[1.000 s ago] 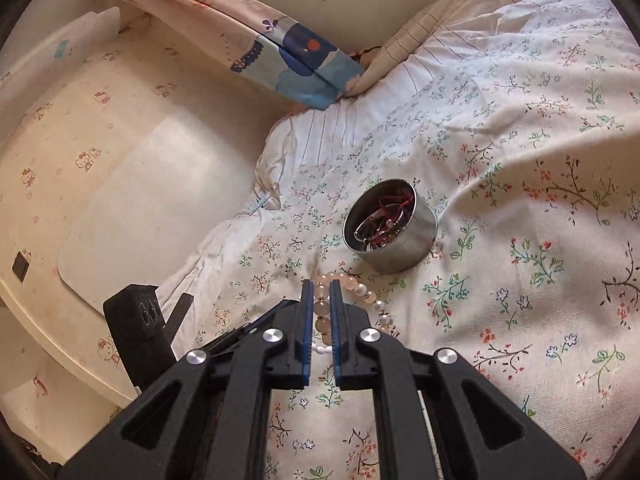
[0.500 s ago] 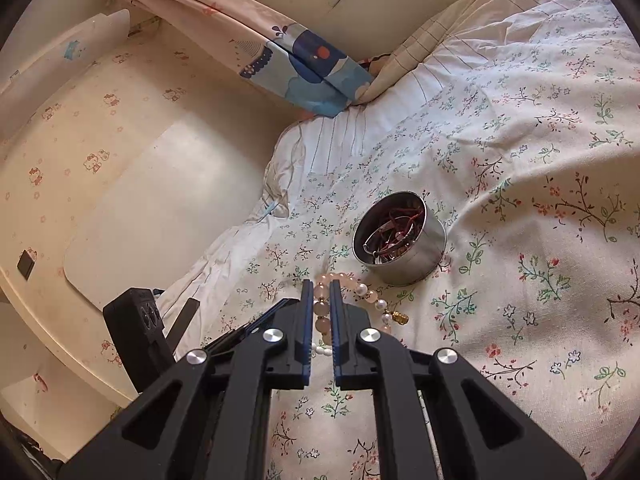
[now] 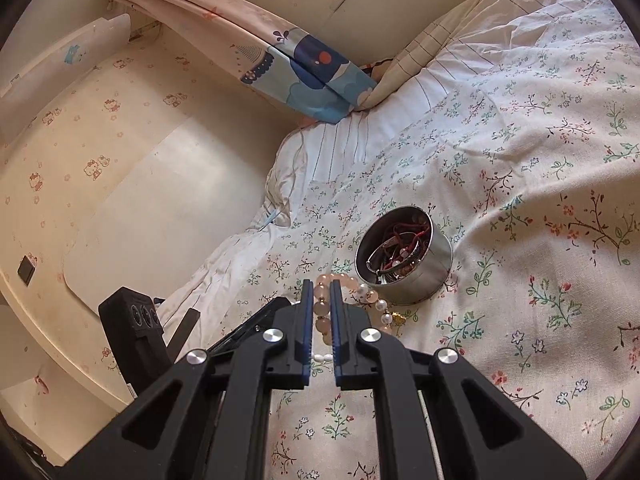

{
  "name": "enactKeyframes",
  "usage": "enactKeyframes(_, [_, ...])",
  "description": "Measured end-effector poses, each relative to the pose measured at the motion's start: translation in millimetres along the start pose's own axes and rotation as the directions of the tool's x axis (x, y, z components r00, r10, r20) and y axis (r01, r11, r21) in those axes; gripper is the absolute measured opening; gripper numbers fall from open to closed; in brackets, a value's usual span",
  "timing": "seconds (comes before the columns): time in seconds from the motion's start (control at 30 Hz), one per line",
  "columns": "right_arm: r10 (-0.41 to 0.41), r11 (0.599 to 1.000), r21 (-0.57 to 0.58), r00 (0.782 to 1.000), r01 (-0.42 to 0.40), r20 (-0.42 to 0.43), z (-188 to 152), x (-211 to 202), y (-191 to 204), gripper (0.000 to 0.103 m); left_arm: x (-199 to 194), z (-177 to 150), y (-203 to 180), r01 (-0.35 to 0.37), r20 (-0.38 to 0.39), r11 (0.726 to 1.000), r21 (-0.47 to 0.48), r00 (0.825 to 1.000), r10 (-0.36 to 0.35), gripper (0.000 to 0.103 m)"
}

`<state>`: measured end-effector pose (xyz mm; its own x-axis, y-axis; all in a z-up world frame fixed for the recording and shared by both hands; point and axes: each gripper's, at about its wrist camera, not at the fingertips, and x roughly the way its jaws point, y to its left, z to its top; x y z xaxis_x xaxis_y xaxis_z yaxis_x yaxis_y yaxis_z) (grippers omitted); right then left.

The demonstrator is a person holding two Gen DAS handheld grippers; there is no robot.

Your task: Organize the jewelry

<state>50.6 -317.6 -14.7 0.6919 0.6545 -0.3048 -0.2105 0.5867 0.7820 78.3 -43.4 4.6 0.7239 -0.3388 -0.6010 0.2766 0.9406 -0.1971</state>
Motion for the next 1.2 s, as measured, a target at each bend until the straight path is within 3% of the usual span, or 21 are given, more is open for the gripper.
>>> enactKeyframes(0.7, [0.043, 0.999, 0.009, 0.998, -0.044, 0.052, 33, 23, -7, 0.010, 20, 31, -6, 0.107, 0.065, 0.992, -0.069, 0.993, -0.103, 0.007])
enactKeyframes(0.77, [0.000, 1.000, 0.000, 0.999, 0.000, 0.034, 34, 25, -8, 0.010, 22, 33, -7, 0.108, 0.069, 0.992, -0.068, 0.992, -0.103, 0.007])
enactKeyframes(0.83, [-0.130, 0.991, -0.034, 0.991, 0.130, -0.008, 32, 29, -10, 0.012, 23, 34, -5, 0.104, 0.065, 0.992, -0.074, 0.993, -0.099, 0.007])
enactKeyframes(0.9, [-0.259, 0.965, -0.072, 0.962, 0.253, -0.086, 26, 41, -18, 0.022, 23, 33, -2, 0.103, 0.065, 0.991, -0.083, 0.993, -0.098, 0.007])
enactKeyframes(1.0, [-0.441, 0.895, -0.164, 0.877, 0.415, -0.192, 12, 71, -30, 0.026, 23, 34, -2, 0.105, 0.064, 0.991, -0.085, 0.993, -0.100, 0.007])
enactKeyframes(1.07, [-0.557, 0.823, -0.272, 0.800, 0.498, -0.221, 1, 93, -33, 0.026, 22, 33, -3, 0.109, 0.064, 0.991, -0.083, 0.993, -0.103, 0.007])
enactKeyframes(1.13, [-0.626, 0.766, -0.362, 0.744, 0.531, -0.232, -10, 112, -37, 0.026, 21, 34, -4, 0.112, 0.067, 0.990, -0.082, 0.992, -0.107, 0.007])
enactKeyframes(1.2, [-0.653, 0.735, -0.419, 0.723, 0.533, -0.225, -14, 119, -32, 0.023, 21, 34, -4, 0.115, 0.066, 0.990, -0.084, 0.992, -0.109, 0.007])
